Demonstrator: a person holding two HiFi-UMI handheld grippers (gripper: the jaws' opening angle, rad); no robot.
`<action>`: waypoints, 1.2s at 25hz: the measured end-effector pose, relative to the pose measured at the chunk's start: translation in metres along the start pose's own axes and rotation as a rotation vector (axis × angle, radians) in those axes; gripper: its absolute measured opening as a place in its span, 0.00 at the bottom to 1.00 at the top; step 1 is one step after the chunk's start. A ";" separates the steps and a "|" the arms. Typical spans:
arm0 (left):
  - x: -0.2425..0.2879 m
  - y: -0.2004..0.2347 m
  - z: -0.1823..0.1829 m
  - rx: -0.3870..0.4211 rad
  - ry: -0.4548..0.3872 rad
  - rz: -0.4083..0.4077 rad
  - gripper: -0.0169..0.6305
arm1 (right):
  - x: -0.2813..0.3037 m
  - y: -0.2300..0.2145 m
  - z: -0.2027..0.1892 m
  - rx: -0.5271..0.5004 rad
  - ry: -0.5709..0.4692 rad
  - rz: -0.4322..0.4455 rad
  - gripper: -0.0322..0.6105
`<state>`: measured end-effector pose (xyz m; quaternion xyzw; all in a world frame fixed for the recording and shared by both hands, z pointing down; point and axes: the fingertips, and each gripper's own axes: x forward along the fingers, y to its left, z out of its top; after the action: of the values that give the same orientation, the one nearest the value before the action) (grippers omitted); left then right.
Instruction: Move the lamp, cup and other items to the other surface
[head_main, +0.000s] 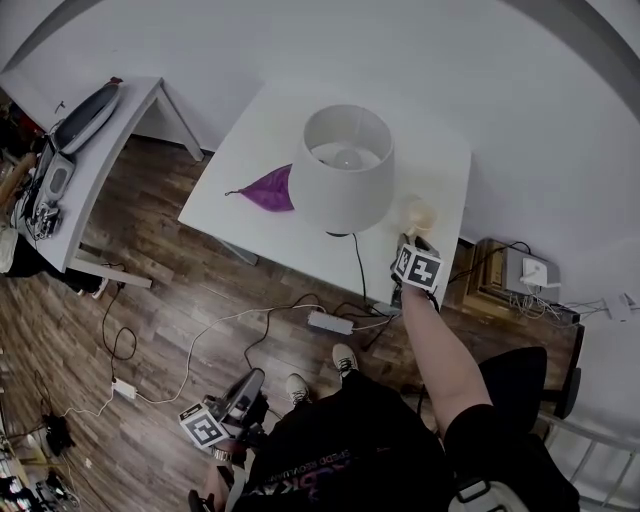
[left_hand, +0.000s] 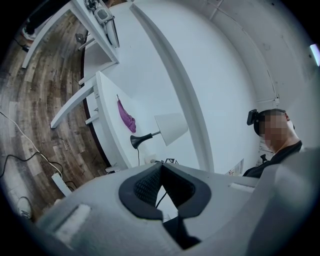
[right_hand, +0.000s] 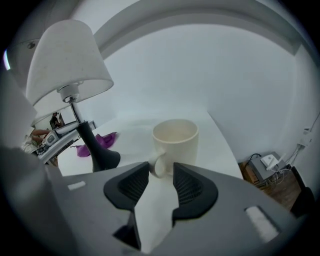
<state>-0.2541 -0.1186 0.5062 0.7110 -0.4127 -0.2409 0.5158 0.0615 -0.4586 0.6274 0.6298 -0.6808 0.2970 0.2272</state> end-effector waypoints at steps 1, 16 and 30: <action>-0.001 0.000 0.000 -0.002 -0.001 0.001 0.01 | 0.002 0.000 -0.001 -0.002 0.001 -0.002 0.29; 0.002 -0.002 -0.008 -0.013 0.020 -0.015 0.01 | -0.013 -0.030 -0.009 -0.106 -0.009 -0.074 0.14; 0.008 -0.004 -0.012 -0.007 0.033 -0.011 0.01 | -0.003 -0.046 -0.003 -0.111 0.023 -0.056 0.17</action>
<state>-0.2395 -0.1180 0.5069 0.7154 -0.3992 -0.2334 0.5238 0.1075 -0.4554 0.6332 0.6317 -0.6755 0.2596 0.2778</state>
